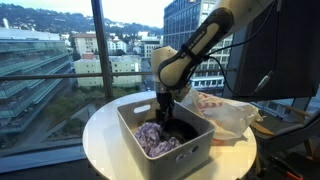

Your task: Take the plush toy and the black bowl out of the basket and put it into the carrier bag

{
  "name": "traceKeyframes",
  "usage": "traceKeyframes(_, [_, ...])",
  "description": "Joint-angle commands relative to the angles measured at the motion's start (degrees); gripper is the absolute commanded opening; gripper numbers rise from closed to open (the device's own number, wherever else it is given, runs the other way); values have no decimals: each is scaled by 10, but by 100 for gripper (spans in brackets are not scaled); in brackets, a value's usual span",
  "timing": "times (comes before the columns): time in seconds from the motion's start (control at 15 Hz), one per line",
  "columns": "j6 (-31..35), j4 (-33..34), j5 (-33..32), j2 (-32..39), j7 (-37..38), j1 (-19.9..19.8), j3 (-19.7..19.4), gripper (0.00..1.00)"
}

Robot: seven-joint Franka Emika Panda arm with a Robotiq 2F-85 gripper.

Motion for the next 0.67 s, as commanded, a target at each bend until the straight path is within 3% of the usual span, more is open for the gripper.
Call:
traceKeyframes(0.0, [2,39,-27,43,9,4,-15,100])
traceKeyframes(0.13, [-6,51,-42,56,5,9,-20,73])
traceKeyframes(0.6, [11,36,-106,35,48,41,-28,19])
